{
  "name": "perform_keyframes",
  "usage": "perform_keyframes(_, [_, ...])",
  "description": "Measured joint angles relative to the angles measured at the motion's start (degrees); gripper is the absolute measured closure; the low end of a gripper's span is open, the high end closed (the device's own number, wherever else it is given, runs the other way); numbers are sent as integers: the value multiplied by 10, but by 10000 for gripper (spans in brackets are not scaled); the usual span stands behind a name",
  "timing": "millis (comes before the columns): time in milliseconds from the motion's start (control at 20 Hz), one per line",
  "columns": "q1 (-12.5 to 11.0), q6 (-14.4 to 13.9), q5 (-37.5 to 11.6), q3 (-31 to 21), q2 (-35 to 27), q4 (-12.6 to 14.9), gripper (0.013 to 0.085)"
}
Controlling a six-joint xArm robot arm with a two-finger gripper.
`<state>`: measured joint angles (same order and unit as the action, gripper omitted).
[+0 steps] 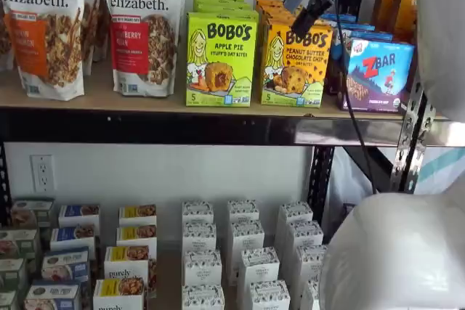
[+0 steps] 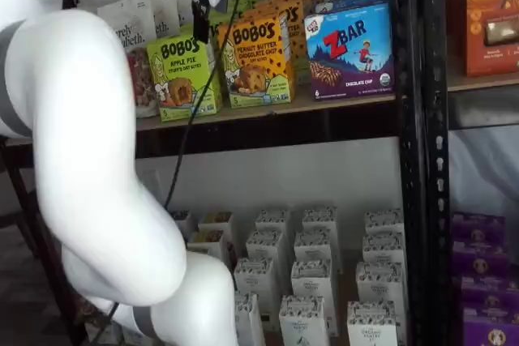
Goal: Pick up the orange box on the top shelf, the fifth box from the left
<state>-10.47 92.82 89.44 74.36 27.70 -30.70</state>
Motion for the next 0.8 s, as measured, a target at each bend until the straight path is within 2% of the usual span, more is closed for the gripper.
perform_keyframes(100, [-6, 6, -14, 2, -2, 0, 130])
perform_keyframes(400, [-6, 19, -59, 6, -10, 30, 130])
perform_keyframes(600, [-7, 26, -88, 6, -16, 35, 130])
perform_keyframes(800, [-7, 31, -86, 24, -35, 54, 130])
